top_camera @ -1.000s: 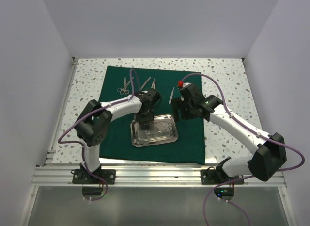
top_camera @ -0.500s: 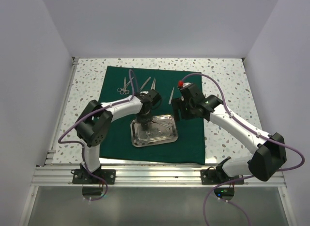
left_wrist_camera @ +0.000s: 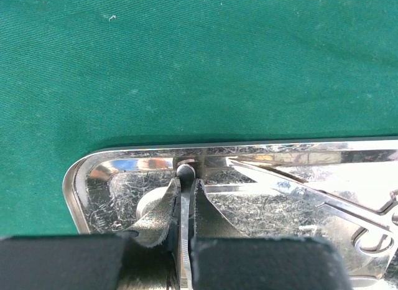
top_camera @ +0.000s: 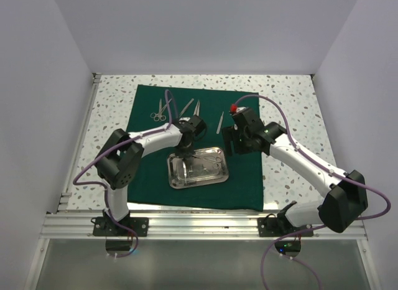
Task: Open and lay out the surgical kit
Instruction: Pick up the medical item from the container, then place the medical item in the surgical kit.
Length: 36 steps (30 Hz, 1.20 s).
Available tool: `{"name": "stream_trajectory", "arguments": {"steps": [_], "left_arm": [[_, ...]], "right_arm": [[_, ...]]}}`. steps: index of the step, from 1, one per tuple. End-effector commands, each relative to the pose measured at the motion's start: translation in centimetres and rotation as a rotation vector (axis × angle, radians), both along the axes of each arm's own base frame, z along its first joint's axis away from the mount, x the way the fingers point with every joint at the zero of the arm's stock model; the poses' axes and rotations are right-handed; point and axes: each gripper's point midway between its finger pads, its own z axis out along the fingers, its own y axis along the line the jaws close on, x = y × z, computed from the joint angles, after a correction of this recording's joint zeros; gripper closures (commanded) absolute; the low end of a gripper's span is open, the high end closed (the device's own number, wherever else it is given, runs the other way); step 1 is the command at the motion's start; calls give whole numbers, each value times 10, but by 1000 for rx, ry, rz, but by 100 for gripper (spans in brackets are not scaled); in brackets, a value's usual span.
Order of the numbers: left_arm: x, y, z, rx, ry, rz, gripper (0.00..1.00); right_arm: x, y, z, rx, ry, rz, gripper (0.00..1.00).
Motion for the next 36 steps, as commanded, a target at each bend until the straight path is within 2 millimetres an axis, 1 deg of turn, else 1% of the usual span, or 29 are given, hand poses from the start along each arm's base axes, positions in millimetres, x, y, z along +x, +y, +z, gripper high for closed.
{"name": "stream_trajectory", "arguments": {"steps": [1,5,7,8,9,10,13,14,15,16,18,19,20,21,22,23,24,25,26,27,28,29,30,31,32,33,34,35,36], "left_arm": [[-3,3,2,38,26,-36,100],[20,-11,40,-1,-61,-63,100],[27,-17,52,-13,-94,-88,100],[36,-23,60,-32,-123,-92,100],[40,-26,62,-29,-130,-104,100],[48,-32,72,-41,-153,-106,100],[61,-42,74,-45,-169,-133,100],[69,-49,83,-61,-191,-138,100],[72,-52,78,-51,-181,-147,100],[78,-58,85,-65,-199,-153,100],[85,-67,82,-81,-204,-175,100],[92,-76,85,-112,-228,-186,100],[100,-87,93,-145,-254,-203,100],[106,-92,88,-145,-256,-222,100],[114,-101,90,-163,-279,-235,100],[128,-112,104,-190,-322,-244,100],[135,-119,92,-180,-321,-268,100],[155,-130,109,-219,-383,-269,100],[163,-136,94,-217,-375,-286,100],[173,-141,97,-226,-398,-287,100],[191,-151,116,-261,-466,-285,100],[199,-156,118,-271,-487,-290,100],[208,-161,103,-265,-486,-302,100],[224,-167,118,-302,-543,-299,100],[230,-172,103,-319,-528,-313,100],[237,-175,103,-336,-542,-310,100],[246,-173,106,-349,-559,-295,99],[249,-174,102,-367,-552,-296,96],[253,-173,97,-378,-551,-281,84]], "right_arm": [[3,-4,12,-2,-26,-11,22],[2,-9,20,-9,-41,-30,22],[2,-12,23,-12,-48,-39,22],[1,-13,24,-13,-47,-41,22],[0,-13,24,-14,-49,-42,22],[-1,-14,25,-12,-49,-47,22],[-3,-18,26,-19,-44,-62,22],[-4,-19,26,-22,-42,-66,22],[-6,-20,26,-24,-37,-72,22],[-7,-22,29,-22,-47,-76,21],[-9,-25,30,-24,-47,-88,22],[-10,-26,31,-26,-49,-93,21],[-11,-28,33,-27,-52,-100,21],[-14,-31,33,-32,-45,-112,21],[-16,-32,33,-34,-42,-115,21],[-18,-34,34,-32,-43,-122,22],[-21,-37,32,-37,-35,-133,22],[-23,-38,34,-34,-37,-138,22],[-26,-41,33,-33,-34,-145,22],[-30,-43,33,-32,-26,-152,22],[-32,-44,32,-33,-22,-156,22],[-35,-46,32,-36,-18,-159,22],[-38,-50,33,-41,-14,-170,22],[-39,-52,33,-45,-16,-180,22],[-41,-54,34,-46,-17,-186,22],[-44,-59,37,-53,-25,-199,21],[-46,-61,39,-53,-29,-202,21],[-47,-63,41,-55,-34,-209,21],[-50,-67,44,-56,-41,-219,21]]}}
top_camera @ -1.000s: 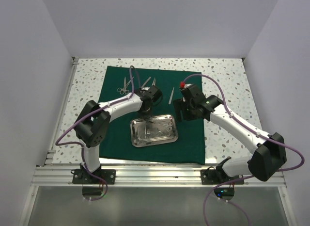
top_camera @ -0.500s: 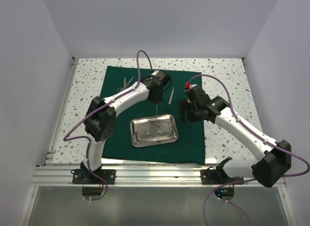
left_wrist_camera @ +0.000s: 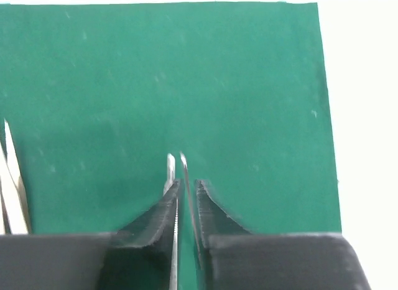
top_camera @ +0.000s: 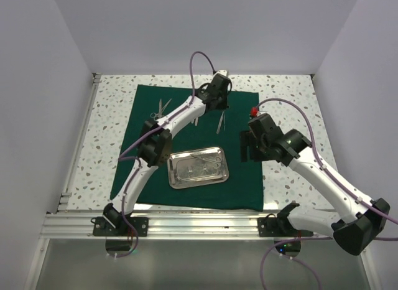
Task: Open and lay out the surgical kit
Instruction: Place the medical item in the surgical kit.
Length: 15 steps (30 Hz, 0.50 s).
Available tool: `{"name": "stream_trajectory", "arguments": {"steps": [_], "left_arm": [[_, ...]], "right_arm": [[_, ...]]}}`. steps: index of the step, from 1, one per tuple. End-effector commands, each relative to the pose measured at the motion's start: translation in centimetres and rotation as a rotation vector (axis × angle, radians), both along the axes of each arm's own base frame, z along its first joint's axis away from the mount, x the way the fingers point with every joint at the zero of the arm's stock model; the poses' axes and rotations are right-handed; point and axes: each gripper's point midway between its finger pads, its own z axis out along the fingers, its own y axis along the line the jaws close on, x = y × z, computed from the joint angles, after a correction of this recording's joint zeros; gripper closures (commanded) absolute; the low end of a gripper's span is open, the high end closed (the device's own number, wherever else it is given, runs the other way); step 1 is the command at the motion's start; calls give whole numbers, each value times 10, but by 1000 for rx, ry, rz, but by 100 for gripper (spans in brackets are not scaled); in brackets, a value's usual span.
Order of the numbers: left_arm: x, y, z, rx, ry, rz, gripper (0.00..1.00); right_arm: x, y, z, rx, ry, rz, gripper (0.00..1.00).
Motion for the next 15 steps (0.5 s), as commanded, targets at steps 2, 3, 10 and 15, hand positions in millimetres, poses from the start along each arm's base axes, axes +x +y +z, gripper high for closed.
{"name": "stream_trajectory", "arguments": {"steps": [2,3,10,15], "left_arm": [[31,1,17,-110,-63,-12,62],[31,2,20,-118,-68,-16,56],[-3,22,73,-85,-94,-91,45],[-74,62,83,14,-19,-123,48]], "right_arm": [[-11,-22,9,-25,-24,-75,21],[-13,-23,10,-24,-28,-79,21],[-4,-12,6,12,-44,-57,21],[20,16,3,54,-62,11,21]]}}
